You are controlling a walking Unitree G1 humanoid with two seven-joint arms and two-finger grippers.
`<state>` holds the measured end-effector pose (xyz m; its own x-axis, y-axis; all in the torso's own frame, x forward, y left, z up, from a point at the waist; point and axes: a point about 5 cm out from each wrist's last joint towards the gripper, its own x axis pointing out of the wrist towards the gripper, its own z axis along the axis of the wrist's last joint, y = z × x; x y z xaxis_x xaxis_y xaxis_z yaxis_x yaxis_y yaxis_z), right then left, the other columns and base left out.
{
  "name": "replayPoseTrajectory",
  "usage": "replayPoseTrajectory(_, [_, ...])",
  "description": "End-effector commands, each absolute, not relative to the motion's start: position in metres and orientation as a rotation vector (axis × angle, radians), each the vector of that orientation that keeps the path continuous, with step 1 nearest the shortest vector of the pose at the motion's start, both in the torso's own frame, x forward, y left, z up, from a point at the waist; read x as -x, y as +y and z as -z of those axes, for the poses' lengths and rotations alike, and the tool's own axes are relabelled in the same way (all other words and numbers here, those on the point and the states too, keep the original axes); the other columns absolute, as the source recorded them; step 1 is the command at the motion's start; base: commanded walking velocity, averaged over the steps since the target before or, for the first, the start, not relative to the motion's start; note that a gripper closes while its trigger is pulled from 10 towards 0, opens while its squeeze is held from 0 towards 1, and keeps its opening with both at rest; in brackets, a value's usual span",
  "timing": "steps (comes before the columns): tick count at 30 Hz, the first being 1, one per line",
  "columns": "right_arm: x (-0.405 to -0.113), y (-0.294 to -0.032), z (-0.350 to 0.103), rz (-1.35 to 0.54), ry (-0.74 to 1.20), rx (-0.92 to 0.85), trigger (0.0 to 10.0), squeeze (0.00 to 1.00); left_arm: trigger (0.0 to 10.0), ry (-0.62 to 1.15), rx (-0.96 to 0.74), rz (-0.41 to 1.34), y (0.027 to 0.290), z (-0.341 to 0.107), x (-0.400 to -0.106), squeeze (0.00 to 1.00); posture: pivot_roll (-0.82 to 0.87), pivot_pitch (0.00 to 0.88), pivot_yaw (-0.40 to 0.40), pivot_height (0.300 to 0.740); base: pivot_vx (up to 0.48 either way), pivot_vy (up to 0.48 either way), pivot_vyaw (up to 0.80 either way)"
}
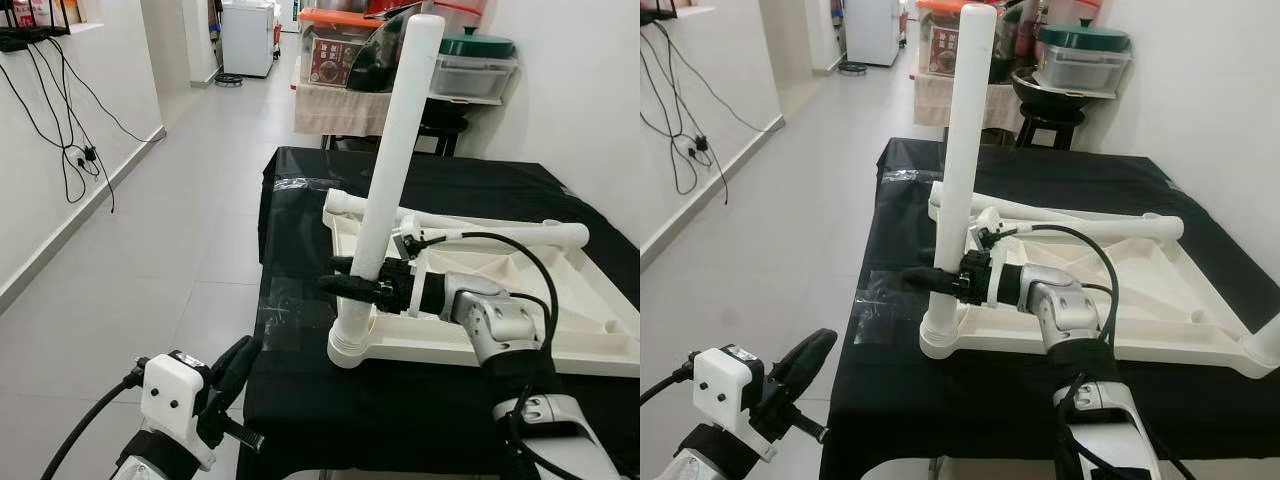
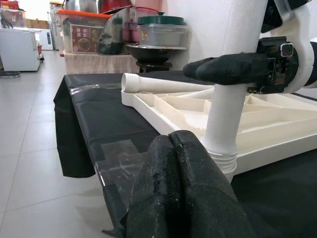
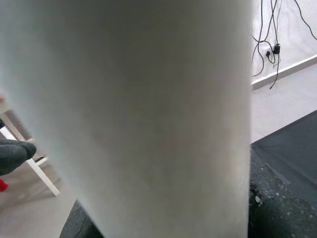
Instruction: Building children table
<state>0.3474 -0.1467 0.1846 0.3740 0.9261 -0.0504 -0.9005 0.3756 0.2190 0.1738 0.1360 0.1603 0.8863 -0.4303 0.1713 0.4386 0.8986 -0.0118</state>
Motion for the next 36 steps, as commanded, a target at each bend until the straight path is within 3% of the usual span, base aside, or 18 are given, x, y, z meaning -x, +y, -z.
replayPoseTrajectory(1, [-0.346,-0.148,-0.181,-1.191,0.181,-0.245,0.0,0.0,10.0,-0.161,0.056,0.449,0.136,-0.159,-0.173,0.0,0.02,0.0,-0.099,0.74,0.0,0.0,0.0])
replayPoseTrajectory(11, [-0.358,-0.16,-0.179,-1.009,0.092,-0.154,0.0,0.0,10.0,-0.163,0.058,0.449,0.134,-0.159,-0.174,0.0,0.01,0.0,-0.105,0.74,0.0,0.0,0.0])
replayPoseTrajectory(12, [-0.357,-0.163,-0.175,-0.885,0.084,-0.135,0.0,0.0,10.0,-0.164,0.059,0.45,0.133,-0.159,-0.173,0.0,0.01,0.0,-0.113,0.74,0.0,0.0,0.0])
replayPoseTrajectory(13, [-0.356,-0.169,-0.168,-0.615,0.098,-0.068,0.0,0.0,10.0,-0.165,0.06,0.449,0.134,-0.159,-0.172,0.0,0.01,0.0,-0.116,0.74,0.0,0.0,0.0])
replayPoseTrajectory(14, [-0.356,-0.169,-0.168,-0.615,0.098,-0.068,0.0,0.0,10.0,-0.165,0.06,0.449,0.134,-0.159,-0.172,0.0,0.01,0.0,-0.116,0.74,0.0,0.0,0.0])
replayPoseTrajectory(16, [-0.322,-0.169,-0.157,-0.186,0.082,-0.098,0.0,0.0,10.0,-0.166,0.061,0.449,0.135,-0.161,-0.171,0.0,-0.01,0.01,-0.115,0.74,0.0,0.0,0.0])
replayPoseTrajectory(17, [-0.322,-0.169,-0.157,-0.186,0.082,-0.098,0.0,0.0,10.0,-0.166,0.061,0.449,0.135,-0.161,-0.171,0.0,-0.01,0.01,-0.115,0.74,0.0,0.0,0.0])
replayPoseTrajectory(19, [-0.291,-0.14,-0.157,-0.212,-0.004,0.021,0.0,0.0,10.0,-0.166,0.061,0.449,0.137,-0.162,-0.171,0.0,-0.03,0.018,-0.086,0.74,0.0,0.0,0.0])
replayPoseTrajectory(27, [-0.3,-0.129,-0.152,-0.296,0.003,0.014,0.0,0.0,10.0,-0.167,0.065,0.456,0.138,-0.162,-0.174,0.0,-0.01,0.014,-0.106,0.74,0.0,0.0,0.0])
replayPoseTrajectory(28, [-0.301,-0.13,-0.152,-0.302,0.014,0.013,10.0,0.0,10.0,-0.17,0.061,0.449,0.138,-0.163,-0.174,0.0,-0.01,0.015,-0.106,0.74,0.0,0.0,0.0])
replayPoseTrajectory(29, [-0.301,-0.128,-0.153,-0.337,0.022,0.008,10.0,0.14,10.0,-0.174,0.057,0.441,0.139,-0.163,-0.175,0.0,-0.01,0.015,-0.108,0.74,0.0,0.0,0.0])
replayPoseTrajectory(32, [-0.3,-0.128,-0.153,-0.36,0.029,0.001,10.0,0.14,10.0,-0.177,0.054,0.436,0.139,-0.163,-0.175,0.0,-0.01,0.015,-0.108,0.74,0.0,0.0,0.0])
replayPoseTrajectory(33, [-0.3,-0.128,-0.156,-0.355,0.039,-0.021,10.0,1.0,10.0,-0.179,0.053,0.433,0.139,-0.163,-0.176,0.0,-0.01,0.013,-0.108,0.74,0.0,0.0,0.0])
replayPoseTrajectory(36, [-0.3,-0.124,-0.157,-0.428,0.057,-0.079,10.0,1.0,10.0,-0.179,0.055,0.432,0.139,-0.163,-0.176,0.0,0.0,0.011,-0.114,0.74,0.0,0.0,0.0])
